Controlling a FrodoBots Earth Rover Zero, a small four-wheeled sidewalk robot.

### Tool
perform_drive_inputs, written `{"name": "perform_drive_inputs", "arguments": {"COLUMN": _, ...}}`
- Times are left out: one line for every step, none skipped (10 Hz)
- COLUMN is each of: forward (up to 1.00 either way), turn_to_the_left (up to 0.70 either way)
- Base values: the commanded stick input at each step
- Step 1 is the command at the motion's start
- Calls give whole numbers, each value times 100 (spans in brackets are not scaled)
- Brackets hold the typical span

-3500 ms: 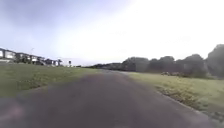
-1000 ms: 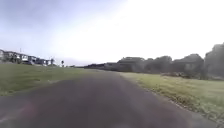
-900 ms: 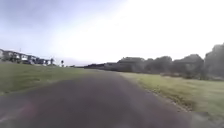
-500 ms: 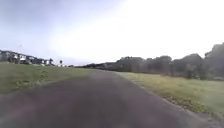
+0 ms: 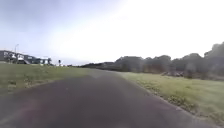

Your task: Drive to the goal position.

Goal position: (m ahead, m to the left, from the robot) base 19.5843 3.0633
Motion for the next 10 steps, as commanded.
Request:
{"name": "perform_drive_inputs", "arguments": {"forward": 100, "turn_to_the_left": 19}}
{"name": "perform_drive_inputs", "arguments": {"forward": 100, "turn_to_the_left": 0}}
{"name": "perform_drive_inputs", "arguments": {"forward": 100, "turn_to_the_left": 0}}
{"name": "perform_drive_inputs", "arguments": {"forward": 100, "turn_to_the_left": 0}}
{"name": "perform_drive_inputs", "arguments": {"forward": 100, "turn_to_the_left": 0}}
{"name": "perform_drive_inputs", "arguments": {"forward": 100, "turn_to_the_left": 0}}
{"name": "perform_drive_inputs", "arguments": {"forward": 100, "turn_to_the_left": 0}}
{"name": "perform_drive_inputs", "arguments": {"forward": 100, "turn_to_the_left": 0}}
{"name": "perform_drive_inputs", "arguments": {"forward": 100, "turn_to_the_left": 0}}
{"name": "perform_drive_inputs", "arguments": {"forward": 100, "turn_to_the_left": 0}}
